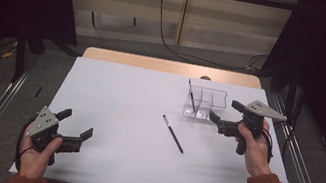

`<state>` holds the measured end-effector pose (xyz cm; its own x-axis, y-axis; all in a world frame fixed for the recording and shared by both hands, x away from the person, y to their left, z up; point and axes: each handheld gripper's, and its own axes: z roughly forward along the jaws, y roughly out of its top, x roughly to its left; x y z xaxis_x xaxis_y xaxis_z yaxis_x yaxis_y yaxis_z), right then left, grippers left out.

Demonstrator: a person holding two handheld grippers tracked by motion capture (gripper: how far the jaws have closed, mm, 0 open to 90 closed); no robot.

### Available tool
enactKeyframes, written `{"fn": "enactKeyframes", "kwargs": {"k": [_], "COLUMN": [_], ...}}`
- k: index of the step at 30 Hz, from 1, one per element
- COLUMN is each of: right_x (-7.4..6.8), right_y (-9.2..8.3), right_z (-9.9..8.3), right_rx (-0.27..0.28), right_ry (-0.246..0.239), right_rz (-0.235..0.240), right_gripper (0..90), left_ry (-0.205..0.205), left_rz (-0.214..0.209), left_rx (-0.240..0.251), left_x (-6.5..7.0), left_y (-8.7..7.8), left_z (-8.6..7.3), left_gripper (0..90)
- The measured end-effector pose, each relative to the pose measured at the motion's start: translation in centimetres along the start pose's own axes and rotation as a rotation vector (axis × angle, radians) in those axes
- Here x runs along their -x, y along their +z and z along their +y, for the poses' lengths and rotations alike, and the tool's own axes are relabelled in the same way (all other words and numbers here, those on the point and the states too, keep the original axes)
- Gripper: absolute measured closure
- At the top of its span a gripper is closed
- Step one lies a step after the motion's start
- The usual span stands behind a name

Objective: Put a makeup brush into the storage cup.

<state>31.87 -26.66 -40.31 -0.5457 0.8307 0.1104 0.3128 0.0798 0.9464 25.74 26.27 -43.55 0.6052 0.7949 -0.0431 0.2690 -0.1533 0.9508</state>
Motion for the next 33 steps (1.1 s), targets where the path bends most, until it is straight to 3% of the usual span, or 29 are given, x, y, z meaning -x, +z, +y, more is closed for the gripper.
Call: {"fn": "enactKeyframes", "kwargs": {"k": [2,5,12,21,33], "right_x": [-0.1,-0.4,-0.9,-1.4,-2.3], "right_y": [-0.6,-1.9,-3.7,-6.0,-8.5], "right_z": [-0.2,-0.3,-1.6,-4.2,-6.6], "right_rx": [-0.018,0.025,0.031,0.007,0.01], "right_ry": [-0.016,-0.006,-0.008,0.001,0.006], "right_rz": [0.001,-0.006,-0.021,-0.052,-0.075], "right_gripper": [1.0,0.1,0.3,0.7,1.1], "left_ry": [0.002,0.0,0.006,0.021,0.017], "left_rz": [-0.001,0.002,-0.004,-0.023,-0.011], "left_rx": [0.001,-0.001,-0.001,0.006,0.015], "left_x": [0.0,0.0,0.0,0.4,0.7], "left_y": [-0.1,-0.1,0.0,-0.3,-0.9], "left_z": [0.0,0.0,0.0,0.1,0.0], "left_gripper": [2.2,2.1,2.1,1.7,1.8]}}
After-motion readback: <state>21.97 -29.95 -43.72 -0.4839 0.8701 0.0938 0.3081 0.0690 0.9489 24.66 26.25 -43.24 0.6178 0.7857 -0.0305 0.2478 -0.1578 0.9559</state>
